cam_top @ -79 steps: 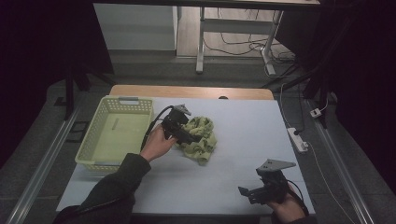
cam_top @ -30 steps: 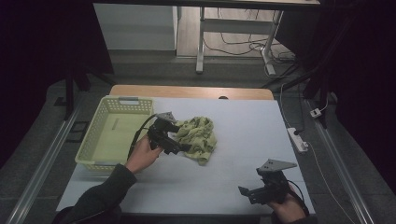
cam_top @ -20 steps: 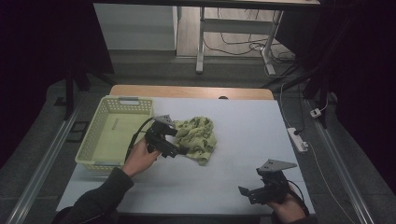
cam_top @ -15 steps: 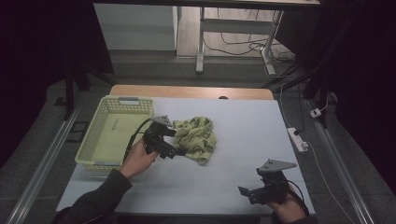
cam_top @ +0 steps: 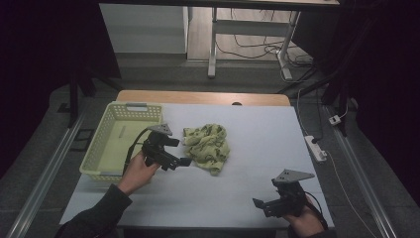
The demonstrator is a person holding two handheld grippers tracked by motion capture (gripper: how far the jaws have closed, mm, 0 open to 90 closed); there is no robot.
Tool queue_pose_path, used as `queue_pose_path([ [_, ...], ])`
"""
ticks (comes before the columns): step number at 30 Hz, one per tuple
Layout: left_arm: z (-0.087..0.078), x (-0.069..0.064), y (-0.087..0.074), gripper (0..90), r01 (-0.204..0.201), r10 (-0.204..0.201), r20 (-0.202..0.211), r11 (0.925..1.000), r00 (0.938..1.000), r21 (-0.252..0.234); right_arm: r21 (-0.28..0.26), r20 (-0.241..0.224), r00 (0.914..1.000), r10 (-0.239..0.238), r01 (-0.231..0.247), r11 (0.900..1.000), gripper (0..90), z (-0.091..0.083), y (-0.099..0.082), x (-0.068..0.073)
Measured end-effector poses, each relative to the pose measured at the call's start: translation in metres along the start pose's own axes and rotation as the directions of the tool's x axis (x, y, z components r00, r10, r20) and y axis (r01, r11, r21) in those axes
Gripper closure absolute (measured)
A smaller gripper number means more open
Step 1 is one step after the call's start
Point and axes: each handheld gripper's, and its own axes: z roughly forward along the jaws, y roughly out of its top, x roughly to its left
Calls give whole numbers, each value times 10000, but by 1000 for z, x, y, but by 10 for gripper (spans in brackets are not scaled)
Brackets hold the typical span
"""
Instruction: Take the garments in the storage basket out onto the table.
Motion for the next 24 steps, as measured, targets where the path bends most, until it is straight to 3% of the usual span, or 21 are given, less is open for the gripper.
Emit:
queue_pose_path([
  [24, -33, -5, -27, 2, 476, -481, -135, 9982, 9988, -366, 37, 41, 10000, -45, 45, 10000, 22, 0, 0, 0],
])
